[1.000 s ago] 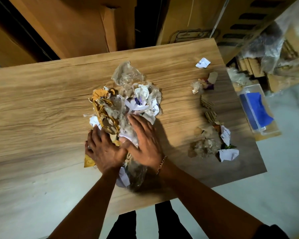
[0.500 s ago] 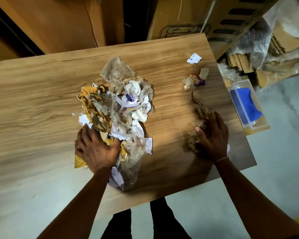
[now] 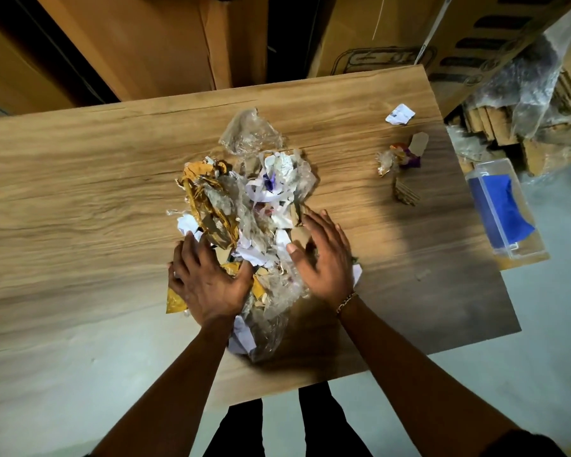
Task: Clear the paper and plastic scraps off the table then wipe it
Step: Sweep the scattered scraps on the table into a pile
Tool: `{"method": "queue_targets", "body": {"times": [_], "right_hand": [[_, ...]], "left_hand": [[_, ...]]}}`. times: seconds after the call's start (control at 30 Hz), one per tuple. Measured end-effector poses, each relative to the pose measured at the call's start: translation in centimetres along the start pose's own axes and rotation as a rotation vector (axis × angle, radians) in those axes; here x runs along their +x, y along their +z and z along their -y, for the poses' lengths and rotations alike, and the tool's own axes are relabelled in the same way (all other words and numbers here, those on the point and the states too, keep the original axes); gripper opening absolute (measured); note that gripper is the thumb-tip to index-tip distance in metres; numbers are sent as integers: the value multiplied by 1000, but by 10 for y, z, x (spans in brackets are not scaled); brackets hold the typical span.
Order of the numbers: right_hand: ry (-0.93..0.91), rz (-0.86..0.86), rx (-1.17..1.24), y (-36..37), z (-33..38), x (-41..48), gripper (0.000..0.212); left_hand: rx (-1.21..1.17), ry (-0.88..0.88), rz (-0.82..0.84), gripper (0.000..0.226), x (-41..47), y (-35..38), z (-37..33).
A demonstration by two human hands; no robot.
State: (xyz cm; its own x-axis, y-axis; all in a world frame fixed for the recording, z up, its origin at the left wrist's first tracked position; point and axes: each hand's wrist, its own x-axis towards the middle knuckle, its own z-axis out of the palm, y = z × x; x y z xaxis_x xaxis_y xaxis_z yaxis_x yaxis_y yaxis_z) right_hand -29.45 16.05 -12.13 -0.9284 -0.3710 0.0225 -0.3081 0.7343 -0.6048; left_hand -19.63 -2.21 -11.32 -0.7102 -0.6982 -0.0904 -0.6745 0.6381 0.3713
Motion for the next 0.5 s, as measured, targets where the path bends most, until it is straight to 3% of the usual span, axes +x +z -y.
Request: {"method": "queue_targets", "body": {"times": [0.17, 0.27, 0.4, 0.5], "right_hand": [[72, -23, 181, 18, 40, 1, 73], [33, -43, 255, 20, 57, 1, 66], [3, 48, 240, 27, 63, -5, 73], [-103, 43, 68, 29, 64, -6, 77]], "left_hand": [[-6, 2, 4, 95, 0, 2, 1], [-9, 13, 2, 93, 1, 2, 3], [-36, 16, -7, 89, 0, 3, 4], [-61, 23, -13, 84, -1, 4, 5]]}}
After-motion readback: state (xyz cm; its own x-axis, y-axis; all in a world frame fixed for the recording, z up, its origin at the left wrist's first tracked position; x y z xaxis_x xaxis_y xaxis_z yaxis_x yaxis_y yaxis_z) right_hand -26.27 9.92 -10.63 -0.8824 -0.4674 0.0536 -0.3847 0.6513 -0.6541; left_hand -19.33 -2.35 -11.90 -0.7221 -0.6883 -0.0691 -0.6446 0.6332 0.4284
